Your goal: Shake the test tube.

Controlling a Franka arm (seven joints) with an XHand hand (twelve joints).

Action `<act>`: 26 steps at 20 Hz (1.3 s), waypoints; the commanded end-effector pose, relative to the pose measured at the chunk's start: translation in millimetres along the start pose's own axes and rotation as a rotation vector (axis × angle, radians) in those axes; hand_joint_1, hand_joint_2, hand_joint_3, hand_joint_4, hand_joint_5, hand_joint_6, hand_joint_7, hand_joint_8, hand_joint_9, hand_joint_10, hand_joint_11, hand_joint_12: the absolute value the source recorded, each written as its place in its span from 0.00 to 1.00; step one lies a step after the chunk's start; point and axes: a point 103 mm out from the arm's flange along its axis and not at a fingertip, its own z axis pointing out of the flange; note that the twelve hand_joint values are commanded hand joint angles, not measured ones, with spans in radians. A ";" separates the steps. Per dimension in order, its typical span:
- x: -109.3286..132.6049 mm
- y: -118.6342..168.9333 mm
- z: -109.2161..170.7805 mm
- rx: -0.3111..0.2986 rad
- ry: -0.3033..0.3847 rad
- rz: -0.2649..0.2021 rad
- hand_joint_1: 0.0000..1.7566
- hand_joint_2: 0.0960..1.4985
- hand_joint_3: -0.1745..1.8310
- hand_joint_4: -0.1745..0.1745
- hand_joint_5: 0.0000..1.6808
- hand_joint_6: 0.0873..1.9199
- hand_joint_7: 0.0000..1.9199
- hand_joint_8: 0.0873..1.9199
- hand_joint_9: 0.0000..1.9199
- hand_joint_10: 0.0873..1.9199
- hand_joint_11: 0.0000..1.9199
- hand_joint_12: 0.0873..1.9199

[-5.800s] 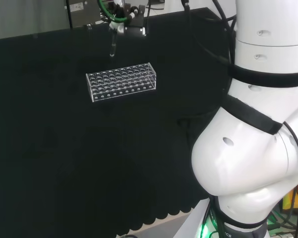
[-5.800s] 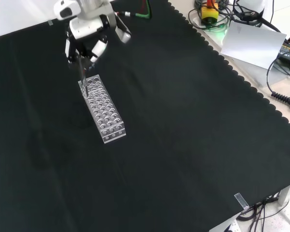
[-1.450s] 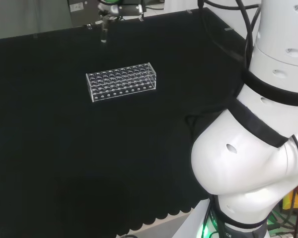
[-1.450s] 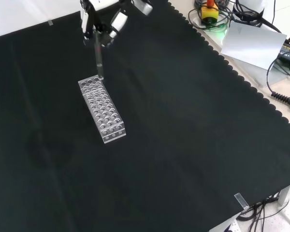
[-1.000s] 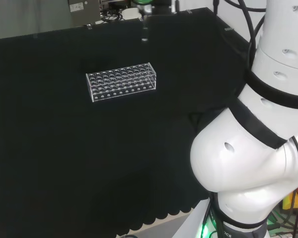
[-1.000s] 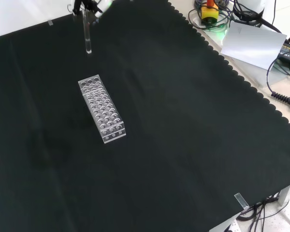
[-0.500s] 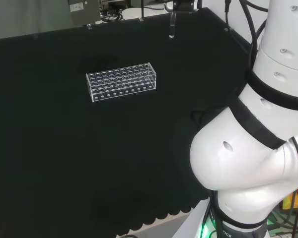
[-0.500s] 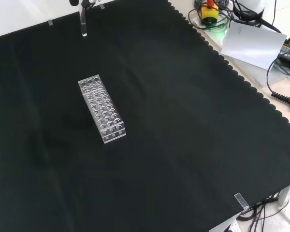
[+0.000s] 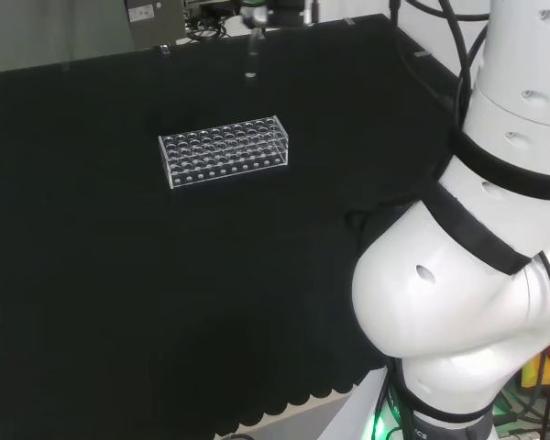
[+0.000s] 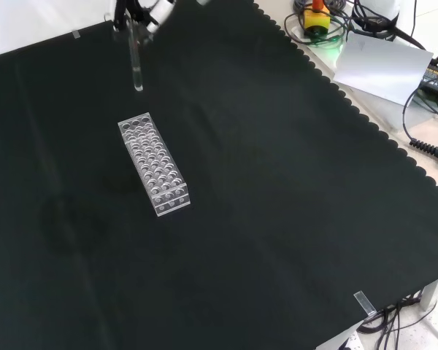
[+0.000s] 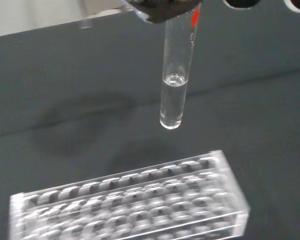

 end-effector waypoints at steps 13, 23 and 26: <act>77.0 -15.4 -4.1 0.032 0.109 -0.176 0.70 0.68 0.00 0.00 0.82 0.13 0.91 0.16 0.88 0.22 0.64 0.42; -26.8 0.7 1.4 0.034 -0.020 0.038 0.70 0.68 0.00 0.00 0.82 0.13 0.91 0.16 0.88 0.22 0.64 0.42; -60.4 4.9 -2.5 0.029 -0.047 0.114 0.70 0.68 0.00 0.00 0.82 0.13 0.91 0.17 0.88 0.22 0.64 0.42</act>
